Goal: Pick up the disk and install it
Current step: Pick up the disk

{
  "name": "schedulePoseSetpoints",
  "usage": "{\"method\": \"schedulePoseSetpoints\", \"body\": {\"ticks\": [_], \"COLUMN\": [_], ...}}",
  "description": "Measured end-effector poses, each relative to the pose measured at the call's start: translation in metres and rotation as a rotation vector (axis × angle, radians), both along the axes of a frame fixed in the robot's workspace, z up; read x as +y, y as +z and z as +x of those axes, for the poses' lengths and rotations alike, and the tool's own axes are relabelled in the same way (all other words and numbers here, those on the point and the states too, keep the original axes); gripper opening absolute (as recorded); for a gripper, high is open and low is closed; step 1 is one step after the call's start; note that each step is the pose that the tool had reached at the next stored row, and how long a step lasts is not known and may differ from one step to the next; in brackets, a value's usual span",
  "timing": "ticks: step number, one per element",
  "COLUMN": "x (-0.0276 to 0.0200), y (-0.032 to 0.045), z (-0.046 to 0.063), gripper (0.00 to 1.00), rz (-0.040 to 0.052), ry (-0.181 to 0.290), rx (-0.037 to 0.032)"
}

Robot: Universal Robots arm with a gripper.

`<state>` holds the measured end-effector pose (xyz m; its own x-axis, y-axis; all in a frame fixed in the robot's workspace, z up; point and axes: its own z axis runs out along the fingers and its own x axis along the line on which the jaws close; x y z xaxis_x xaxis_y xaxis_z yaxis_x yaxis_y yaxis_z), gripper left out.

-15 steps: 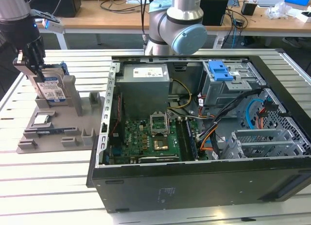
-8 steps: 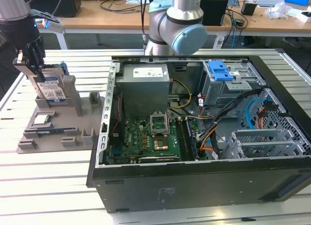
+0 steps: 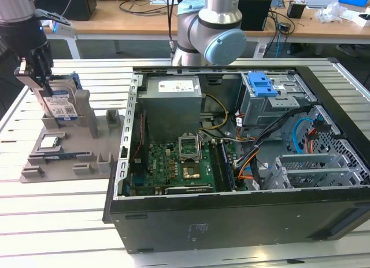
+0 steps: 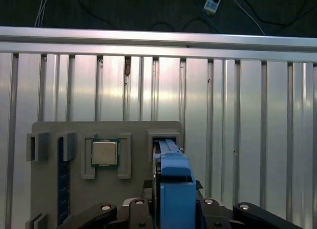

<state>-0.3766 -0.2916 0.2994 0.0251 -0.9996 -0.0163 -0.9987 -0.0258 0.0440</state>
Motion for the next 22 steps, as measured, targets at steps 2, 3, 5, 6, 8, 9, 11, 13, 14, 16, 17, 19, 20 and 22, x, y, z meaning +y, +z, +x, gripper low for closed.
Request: {"method": "schedulePoseSetpoints", "body": {"ticks": [2,3,5,6,8,9,11,13,14,16,17,19,20,22], "x": [0.0001,0.0001,0.0002,0.0002,0.0002,0.0002,0.0002,0.0002,0.0002,0.0002,0.0002,0.0002,0.0002,0.0002], "y": [0.0073,0.0109,0.0191,0.022,0.0274,0.0299,0.0355,0.0412,0.0455,0.0513,0.0545,0.0624,0.0663,0.0748], "z": [0.0,0.0,0.0,0.0,0.0,0.0,0.0,0.0,0.0,0.0,0.0,0.0,0.0,0.0], "gripper": [0.37,0.37,0.37,0.37,0.37,0.37,0.37,0.37,0.37,0.37,0.37,0.37,0.37,0.37], "rz": [0.0,0.0,0.0,0.0,0.0,0.0,0.0,0.0,0.0,0.0,0.0,0.0,0.0,0.0], "ry": [0.0,0.0,0.0,0.0,0.0,0.0,0.0,0.0,0.0,0.0,0.0,0.0,0.0,0.0], "rx": [0.0,0.0002,-0.0001,0.0,0.0,0.0,0.0,0.0001,0.0,0.0,0.0,0.0,0.0001,0.0001]}}
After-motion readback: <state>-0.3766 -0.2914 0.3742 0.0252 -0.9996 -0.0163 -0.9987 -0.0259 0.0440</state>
